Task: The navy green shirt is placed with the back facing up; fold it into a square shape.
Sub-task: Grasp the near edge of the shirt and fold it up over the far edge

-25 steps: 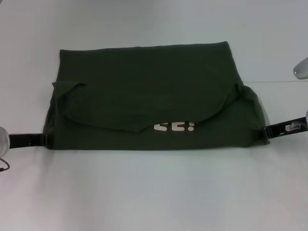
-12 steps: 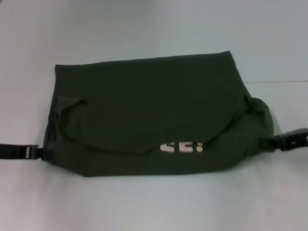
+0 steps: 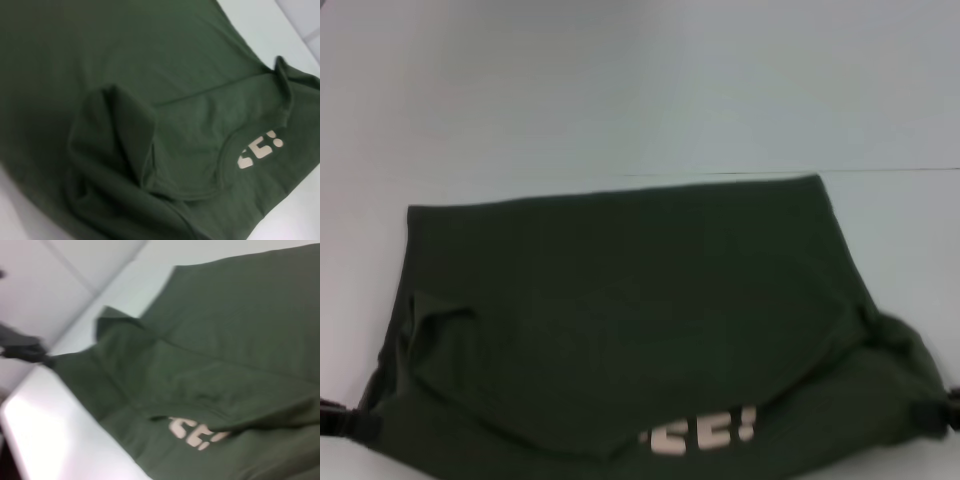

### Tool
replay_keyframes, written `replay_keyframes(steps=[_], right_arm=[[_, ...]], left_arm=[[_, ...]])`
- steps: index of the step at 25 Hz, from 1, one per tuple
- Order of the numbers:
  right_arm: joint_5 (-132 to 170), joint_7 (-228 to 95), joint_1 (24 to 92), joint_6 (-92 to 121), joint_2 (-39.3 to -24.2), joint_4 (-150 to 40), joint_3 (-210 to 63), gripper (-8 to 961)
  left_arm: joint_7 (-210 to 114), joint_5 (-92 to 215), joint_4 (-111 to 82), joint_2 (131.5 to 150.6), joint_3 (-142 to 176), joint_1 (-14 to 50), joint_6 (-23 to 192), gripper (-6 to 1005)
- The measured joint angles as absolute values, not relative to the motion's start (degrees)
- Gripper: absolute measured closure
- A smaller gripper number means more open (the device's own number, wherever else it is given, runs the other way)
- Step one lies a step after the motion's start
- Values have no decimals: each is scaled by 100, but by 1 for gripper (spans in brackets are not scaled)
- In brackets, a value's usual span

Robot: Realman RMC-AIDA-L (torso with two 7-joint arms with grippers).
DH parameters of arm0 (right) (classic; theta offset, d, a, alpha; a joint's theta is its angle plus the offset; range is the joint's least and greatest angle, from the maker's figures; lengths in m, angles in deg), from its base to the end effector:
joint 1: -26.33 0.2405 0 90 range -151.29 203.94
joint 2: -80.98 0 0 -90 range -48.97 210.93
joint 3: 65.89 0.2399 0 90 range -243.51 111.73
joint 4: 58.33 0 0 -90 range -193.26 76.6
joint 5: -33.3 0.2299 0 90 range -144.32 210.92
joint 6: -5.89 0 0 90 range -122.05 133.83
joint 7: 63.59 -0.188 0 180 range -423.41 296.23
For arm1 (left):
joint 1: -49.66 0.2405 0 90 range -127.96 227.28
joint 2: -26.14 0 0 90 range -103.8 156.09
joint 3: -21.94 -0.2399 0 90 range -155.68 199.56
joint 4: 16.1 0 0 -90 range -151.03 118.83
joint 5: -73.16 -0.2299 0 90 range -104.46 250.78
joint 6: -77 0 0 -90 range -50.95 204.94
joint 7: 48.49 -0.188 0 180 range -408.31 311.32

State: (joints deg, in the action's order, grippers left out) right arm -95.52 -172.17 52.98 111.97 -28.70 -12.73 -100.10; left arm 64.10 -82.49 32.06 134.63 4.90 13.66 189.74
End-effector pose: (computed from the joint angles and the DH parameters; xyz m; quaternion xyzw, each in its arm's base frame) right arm 0.2985 0.3101 0.0533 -0.8907 0.4311 0.1367 0.0467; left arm -0.3101 0.3141 0.0846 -0.8654 -0.4970 -0.0410 0.0494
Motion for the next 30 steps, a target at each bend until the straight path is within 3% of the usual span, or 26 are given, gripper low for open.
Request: replay_keyframes(steps=[5, 10, 17, 24, 30], right_arm=[[-9492, -16968, 5291, 11624, -2813, -1414, -9507, 876], [-9455, -16910, 5708, 11146, -2779, -1723, -8893, 866], [-9104, -17289, 6210, 9887, -2688, -2136, -8549, 851], [-9062, -17704, 6729, 8140, -2647, -2621, -8776, 836], [-9049, -17826, 7132, 6463, -2794, -3173, -9216, 824]], left_arm=[[6336, -8227, 3205, 13351, 596, 1128, 19219, 995], [6664, -7660, 2962, 13198, 1126, 807, 18777, 994], [7253, -6660, 2438, 13166, 1336, 799, 17170, 994], [7484, -6146, 1840, 13279, 1327, 826, 15460, 994], [7249, -5996, 1384, 13588, 1263, 734, 13874, 995]])
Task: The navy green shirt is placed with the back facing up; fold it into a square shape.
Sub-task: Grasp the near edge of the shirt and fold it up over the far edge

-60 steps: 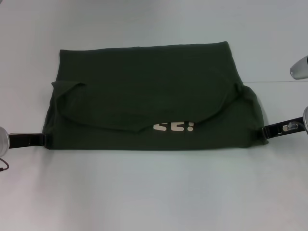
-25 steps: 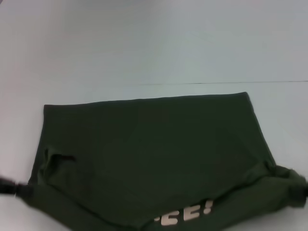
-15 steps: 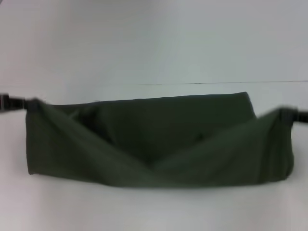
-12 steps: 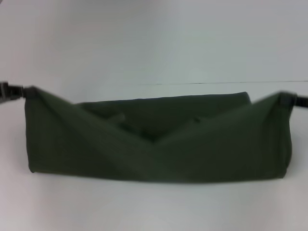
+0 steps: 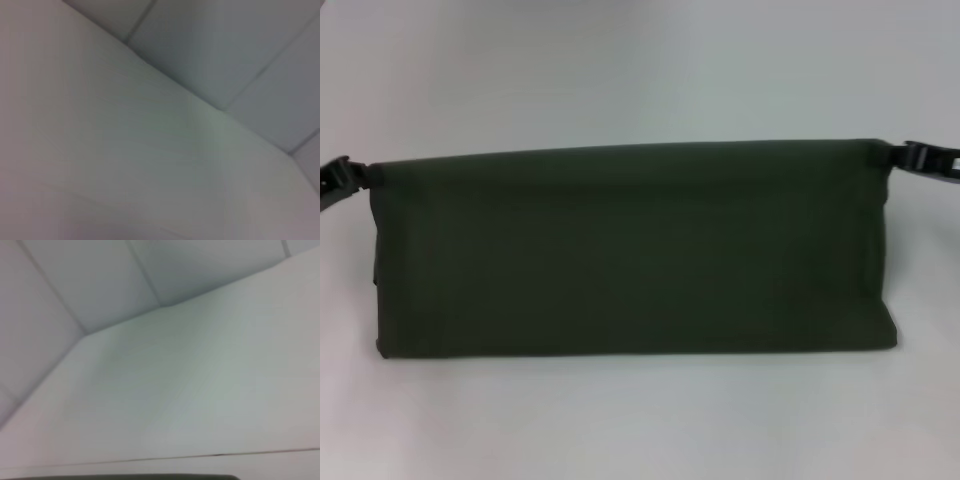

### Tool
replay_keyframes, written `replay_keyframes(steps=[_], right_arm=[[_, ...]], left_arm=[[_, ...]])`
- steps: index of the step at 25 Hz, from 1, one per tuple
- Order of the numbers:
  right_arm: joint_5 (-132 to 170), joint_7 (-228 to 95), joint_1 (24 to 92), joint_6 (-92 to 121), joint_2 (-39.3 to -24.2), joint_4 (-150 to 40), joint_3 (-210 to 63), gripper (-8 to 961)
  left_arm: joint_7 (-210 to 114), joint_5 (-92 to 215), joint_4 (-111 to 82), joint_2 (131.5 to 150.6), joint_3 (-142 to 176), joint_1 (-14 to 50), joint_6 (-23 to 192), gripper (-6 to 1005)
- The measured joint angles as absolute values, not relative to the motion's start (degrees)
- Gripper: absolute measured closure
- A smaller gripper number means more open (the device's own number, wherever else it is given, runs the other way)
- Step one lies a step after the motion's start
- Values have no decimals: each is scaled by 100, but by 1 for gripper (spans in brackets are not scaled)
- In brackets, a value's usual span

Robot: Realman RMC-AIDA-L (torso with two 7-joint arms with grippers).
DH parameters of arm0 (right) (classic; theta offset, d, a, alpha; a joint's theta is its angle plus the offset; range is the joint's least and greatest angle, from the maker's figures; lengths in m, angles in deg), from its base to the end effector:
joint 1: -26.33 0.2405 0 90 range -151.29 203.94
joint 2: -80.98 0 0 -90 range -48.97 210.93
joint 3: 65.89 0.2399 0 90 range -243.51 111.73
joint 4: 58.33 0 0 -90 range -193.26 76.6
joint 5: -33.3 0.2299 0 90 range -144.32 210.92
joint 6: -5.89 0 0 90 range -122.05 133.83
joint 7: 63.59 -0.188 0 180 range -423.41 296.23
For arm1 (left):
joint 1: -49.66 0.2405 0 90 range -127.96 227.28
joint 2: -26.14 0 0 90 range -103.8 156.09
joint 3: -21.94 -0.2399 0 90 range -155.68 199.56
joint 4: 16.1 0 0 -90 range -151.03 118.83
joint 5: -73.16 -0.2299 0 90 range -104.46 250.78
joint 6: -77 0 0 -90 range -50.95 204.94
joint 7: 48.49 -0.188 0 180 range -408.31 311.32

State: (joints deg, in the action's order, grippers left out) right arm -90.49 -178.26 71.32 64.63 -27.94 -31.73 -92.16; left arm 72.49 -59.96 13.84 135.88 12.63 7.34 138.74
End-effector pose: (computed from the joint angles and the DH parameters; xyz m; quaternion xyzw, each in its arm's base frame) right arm 0.2778 0.4888 0.0555 -0.7695 0.4981 0.2392 0.3203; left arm -0.3218 0.4677 0.0854 -0.6826 -0.5792 -0.2873 0.3405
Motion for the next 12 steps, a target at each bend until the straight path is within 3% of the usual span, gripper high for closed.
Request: replay_keyframes(steps=[5, 9, 12], right_arm=[[-9061, -17782, 7409, 5161, -3045, -3551, -9669, 813], [-9064, -17776, 7527, 4124, -3367, -3602, -10259, 805], [-9062, -17776, 7556, 3888, -3449, -3608, -10398, 798]], left_arm=[[6775, -5812, 1123, 13938, 1218, 621, 12776, 995], [6272, -5598, 995, 14176, 1209, 537, 12123, 995], [5980, -5561, 885, 14294, 1204, 456, 11684, 995]])
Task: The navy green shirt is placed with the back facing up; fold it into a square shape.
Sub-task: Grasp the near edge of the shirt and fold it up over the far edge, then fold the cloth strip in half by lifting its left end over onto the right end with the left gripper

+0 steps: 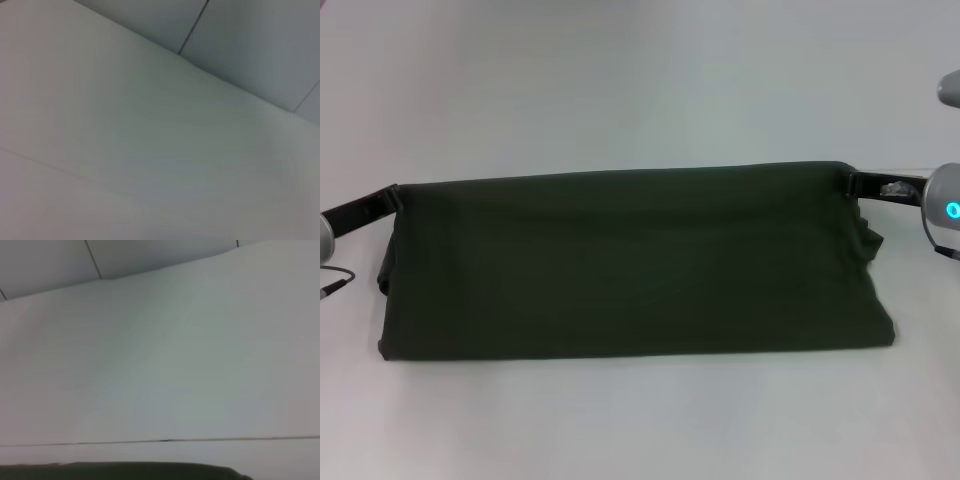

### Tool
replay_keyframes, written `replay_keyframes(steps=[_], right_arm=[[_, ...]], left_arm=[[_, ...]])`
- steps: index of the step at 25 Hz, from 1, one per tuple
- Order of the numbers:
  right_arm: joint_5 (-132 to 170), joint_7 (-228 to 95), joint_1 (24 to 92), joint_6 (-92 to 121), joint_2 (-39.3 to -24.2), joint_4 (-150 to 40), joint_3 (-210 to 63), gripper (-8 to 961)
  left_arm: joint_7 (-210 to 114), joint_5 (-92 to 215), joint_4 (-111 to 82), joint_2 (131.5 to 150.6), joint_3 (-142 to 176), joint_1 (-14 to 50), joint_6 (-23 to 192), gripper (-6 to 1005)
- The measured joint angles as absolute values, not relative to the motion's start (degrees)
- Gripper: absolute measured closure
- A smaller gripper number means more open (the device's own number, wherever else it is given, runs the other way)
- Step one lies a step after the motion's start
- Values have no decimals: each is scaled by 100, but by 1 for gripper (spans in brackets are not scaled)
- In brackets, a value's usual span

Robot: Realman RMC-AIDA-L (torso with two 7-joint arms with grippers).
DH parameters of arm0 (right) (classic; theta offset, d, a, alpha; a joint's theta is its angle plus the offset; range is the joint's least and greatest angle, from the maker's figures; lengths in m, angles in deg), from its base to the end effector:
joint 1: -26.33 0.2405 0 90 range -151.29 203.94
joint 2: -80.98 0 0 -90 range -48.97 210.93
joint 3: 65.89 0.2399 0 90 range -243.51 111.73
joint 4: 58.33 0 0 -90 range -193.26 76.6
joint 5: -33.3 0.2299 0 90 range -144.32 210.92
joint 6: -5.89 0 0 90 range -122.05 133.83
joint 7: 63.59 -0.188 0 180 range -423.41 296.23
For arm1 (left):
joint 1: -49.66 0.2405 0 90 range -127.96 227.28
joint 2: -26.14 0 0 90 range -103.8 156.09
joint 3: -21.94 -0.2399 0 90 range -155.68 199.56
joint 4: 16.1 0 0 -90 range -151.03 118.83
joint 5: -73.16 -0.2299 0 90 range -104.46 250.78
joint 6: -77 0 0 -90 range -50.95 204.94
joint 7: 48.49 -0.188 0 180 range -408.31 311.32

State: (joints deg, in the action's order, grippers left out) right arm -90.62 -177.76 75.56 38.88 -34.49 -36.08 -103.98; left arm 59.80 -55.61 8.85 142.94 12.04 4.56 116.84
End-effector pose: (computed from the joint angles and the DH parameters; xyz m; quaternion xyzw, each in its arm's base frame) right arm 0.2772 0.5126 -0.0068 -0.7595 0.4772 0.1501 0.4158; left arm -0.3315 0.4855 0.0293 -0.6627 -0.5584 -0.2445 0.4350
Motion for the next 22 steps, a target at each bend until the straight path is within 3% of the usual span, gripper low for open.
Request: replay_keyframes(steps=[8, 12, 17, 22], right_arm=[[-9046, -17825, 7604, 3473, -3525, -3623, -10494, 781], [-9061, -17826, 7613, 3456, -3525, -3626, -10508, 773], [-9065, -17829, 7612, 3475, -3478, -3618, -10614, 570], [-9065, -17822, 7581, 3320, -3468, -3367, -10647, 330]], left_arm=[[5420, -5310, 631, 14451, 1201, 316, 10918, 973], [5345, -4990, 619, 14569, 1201, 328, 10586, 898], [5372, -4935, 649, 14563, 1220, 351, 10536, 804], [5373, -4583, 910, 14519, 1209, 437, 10852, 586]])
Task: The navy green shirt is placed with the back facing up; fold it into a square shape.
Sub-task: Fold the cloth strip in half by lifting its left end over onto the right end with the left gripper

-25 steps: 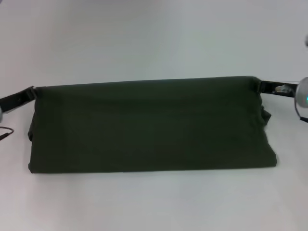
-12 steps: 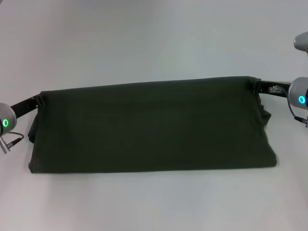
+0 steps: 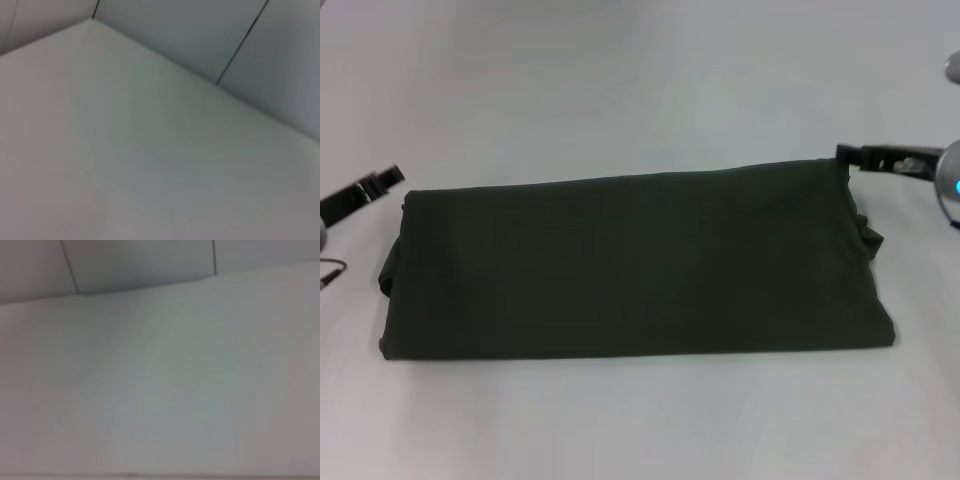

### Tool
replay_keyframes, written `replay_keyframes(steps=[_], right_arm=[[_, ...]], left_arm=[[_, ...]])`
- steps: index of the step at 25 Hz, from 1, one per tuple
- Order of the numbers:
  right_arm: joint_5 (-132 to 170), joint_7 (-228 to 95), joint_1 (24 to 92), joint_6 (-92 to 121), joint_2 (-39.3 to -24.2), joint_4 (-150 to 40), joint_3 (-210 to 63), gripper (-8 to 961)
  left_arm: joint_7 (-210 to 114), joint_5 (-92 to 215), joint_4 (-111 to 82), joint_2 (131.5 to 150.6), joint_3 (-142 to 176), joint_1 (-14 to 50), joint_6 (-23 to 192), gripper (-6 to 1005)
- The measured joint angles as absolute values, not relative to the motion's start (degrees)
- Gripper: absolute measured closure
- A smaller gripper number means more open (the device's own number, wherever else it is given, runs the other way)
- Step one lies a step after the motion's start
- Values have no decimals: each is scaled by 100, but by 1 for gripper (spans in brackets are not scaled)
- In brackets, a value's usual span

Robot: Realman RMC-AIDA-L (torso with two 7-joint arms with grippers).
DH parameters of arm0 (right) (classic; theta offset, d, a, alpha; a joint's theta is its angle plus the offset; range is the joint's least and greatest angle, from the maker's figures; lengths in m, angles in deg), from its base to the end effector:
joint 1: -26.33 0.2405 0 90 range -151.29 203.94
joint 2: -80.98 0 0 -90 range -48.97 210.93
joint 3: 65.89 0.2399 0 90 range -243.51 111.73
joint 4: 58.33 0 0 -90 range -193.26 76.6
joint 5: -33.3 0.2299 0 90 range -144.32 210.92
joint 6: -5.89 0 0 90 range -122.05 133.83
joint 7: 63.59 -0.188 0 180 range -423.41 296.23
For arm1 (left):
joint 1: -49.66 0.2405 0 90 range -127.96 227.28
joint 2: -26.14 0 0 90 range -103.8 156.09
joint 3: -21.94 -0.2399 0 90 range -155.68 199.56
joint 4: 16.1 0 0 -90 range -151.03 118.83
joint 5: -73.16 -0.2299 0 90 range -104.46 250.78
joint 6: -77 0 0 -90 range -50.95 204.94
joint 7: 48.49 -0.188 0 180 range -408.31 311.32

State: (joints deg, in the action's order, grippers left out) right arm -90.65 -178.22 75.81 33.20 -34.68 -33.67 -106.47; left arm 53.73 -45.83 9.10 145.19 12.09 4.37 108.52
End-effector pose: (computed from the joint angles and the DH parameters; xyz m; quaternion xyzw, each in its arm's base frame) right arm 0.2749 0.5273 0.0132 -0.7478 0.4508 0.1424 0.4662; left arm -0.3384 0.4921 0.0358 -0.6134 -0.5602 -0.2655 0.4893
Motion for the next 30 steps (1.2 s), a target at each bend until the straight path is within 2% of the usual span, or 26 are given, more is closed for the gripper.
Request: replay_keyframes(steps=[1, 5, 8, 10, 13, 16, 20, 23, 26, 30], right_arm=[[-9050, -17821, 7543, 3288, -3469, -3249, -10630, 280], [-8664, -17729, 7264, 3306, -3531, -2588, -10585, 201], [-7767, -17315, 6836, 3686, -3608, -2045, -10581, 143], [-6919, -16877, 6512, 4275, -3588, -1903, -10575, 103], [-5829, -16269, 6034, 5474, -3439, -2005, -10556, 61], [-5355, -16015, 5665, 6734, -3217, -2271, -10479, 51], [-5347, -16002, 5345, 8043, -2814, -2629, -10400, 46], [-5488, -16095, 5230, 8648, -2572, -2753, -10401, 47], [-5835, -16236, 5216, 8992, -2441, -2773, -10396, 48], [-6336, -16334, 5299, 9179, -2407, -2741, -10397, 48]], left_arm=[[5363, -4509, 1007, 14517, 1206, 475, 10993, 537], [5308, -4174, 1436, 14507, 1206, 689, 12001, 339], [5136, -3865, 1683, 14496, 1207, 949, 13077, 274], [5052, -3793, 1802, 14485, 1201, 1114, 13804, 231], [5034, -3866, 1978, 14437, 1188, 1345, 14730, 205], [5040, -4034, 2099, 14338, 1176, 1572, 15608, 200], [5225, -4303, 2213, 14226, 1194, 1771, 16223, 201], [5667, -4599, 2382, 14212, 1213, 1844, 16190, 202], [5955, -4859, 2442, 14207, 1214, 1855, 16085, 203], [6989, -5522, 2478, 14204, 1218, 1866, 15740, 204]])
